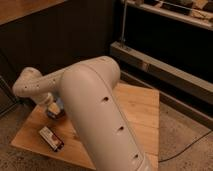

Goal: Place the white sponge in the ceramic cup

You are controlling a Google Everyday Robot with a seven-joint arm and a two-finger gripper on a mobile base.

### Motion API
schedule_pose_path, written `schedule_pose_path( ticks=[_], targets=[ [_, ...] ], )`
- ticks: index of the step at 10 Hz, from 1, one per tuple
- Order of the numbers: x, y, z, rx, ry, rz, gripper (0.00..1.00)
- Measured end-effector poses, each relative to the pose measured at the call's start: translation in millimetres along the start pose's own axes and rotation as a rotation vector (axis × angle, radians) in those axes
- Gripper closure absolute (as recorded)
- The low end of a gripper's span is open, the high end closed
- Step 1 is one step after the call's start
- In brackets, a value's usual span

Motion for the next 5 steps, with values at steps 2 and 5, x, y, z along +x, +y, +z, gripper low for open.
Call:
schedule_pose_path(
  ticks=[2, 5],
  targets=[
    [-5.2, 1.9, -0.9, -0.002, 0.002, -0.023, 1.0],
    [-8.7, 3.3, 1.5, -0.009, 0.01, -0.04, 0.97]
  ],
)
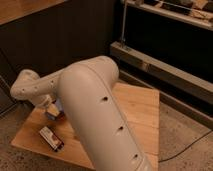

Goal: Place the white sponge in the ceramic cup

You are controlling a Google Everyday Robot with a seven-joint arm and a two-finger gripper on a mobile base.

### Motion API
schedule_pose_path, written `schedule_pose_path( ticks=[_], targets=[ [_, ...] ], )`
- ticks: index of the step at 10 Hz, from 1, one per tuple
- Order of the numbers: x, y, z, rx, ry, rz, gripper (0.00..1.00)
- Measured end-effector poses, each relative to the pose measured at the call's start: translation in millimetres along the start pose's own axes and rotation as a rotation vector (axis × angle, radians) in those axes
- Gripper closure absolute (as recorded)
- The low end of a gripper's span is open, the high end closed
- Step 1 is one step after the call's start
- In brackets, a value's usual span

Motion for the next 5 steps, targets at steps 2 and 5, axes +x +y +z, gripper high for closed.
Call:
schedule_pose_path(
  ticks=[2, 5],
  targets=[
    [0.1, -1.5, 1.9, -0.003, 0.013, -0.002, 0.8],
    [6.7, -12.6, 3.9, 0.012, 0.046, 0.018, 0.48]
  ],
)
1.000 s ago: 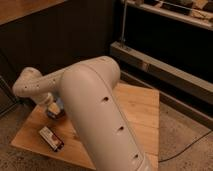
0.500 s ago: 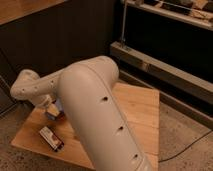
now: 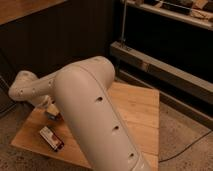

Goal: Place the white sponge in the ceramic cup

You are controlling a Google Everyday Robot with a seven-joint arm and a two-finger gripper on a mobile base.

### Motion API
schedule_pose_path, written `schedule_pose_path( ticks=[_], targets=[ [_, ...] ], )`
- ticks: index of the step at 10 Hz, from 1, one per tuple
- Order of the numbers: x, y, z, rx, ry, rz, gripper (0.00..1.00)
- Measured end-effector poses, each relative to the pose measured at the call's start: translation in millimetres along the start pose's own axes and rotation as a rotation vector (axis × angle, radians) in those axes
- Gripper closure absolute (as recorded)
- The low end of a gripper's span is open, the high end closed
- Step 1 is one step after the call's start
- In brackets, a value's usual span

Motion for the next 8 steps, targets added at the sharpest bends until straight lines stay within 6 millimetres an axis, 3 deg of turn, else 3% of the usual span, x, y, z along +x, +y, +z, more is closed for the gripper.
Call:
schedule_pose_path(
  ticks=[1, 3, 8],
  targets=[
    [1.7, -4.6, 0.2, 0.006, 0.007, 0.009, 0.36],
    [5.6, -9.4, 1.0, 0.01, 0.017, 0.022, 0.22],
    [16.9, -11.3, 5.7, 0.002, 0.037, 0.046, 0.2]
  ],
)
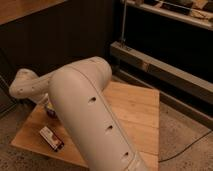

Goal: Place the white sponge in the ceramic cup

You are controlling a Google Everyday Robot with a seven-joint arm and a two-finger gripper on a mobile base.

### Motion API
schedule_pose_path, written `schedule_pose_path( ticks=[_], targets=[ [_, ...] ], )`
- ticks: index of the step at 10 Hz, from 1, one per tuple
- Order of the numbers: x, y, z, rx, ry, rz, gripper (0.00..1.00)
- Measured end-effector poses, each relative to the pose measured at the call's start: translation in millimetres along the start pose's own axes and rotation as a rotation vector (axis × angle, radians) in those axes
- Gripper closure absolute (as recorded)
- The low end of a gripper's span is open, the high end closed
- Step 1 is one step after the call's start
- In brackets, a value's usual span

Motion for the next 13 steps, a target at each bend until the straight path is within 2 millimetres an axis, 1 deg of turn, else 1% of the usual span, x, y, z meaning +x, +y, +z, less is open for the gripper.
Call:
schedule_pose_path(
  ticks=[2, 4, 5, 7, 8, 9, 10, 11, 13],
  targets=[
    [0.1, -0.3, -0.8, -0.002, -0.002, 0.003, 0.2],
    [-3.7, -2.7, -11.5, 0.009, -0.022, -0.002, 0.2],
    [-8.1, -6.3, -22.4, 0.029, -0.043, -0.006, 0.2],
    [-19.1, -18.1, -56.3, 0.094, -0.096, -0.013, 0.2],
    [-20.7, -23.4, -69.4, 0.118, -0.111, -0.008, 0.2],
    [-20.9, -27.3, -77.8, 0.132, -0.119, -0.002, 0.2],
    [-16.8, -32.8, -83.9, 0.142, -0.123, 0.029, 0.2],
    [-12.3, -36.6, -85.1, 0.145, -0.125, 0.057, 0.2],
    [11.8, -44.8, -79.1, 0.128, -0.14, 0.205, 0.2]
  ],
)
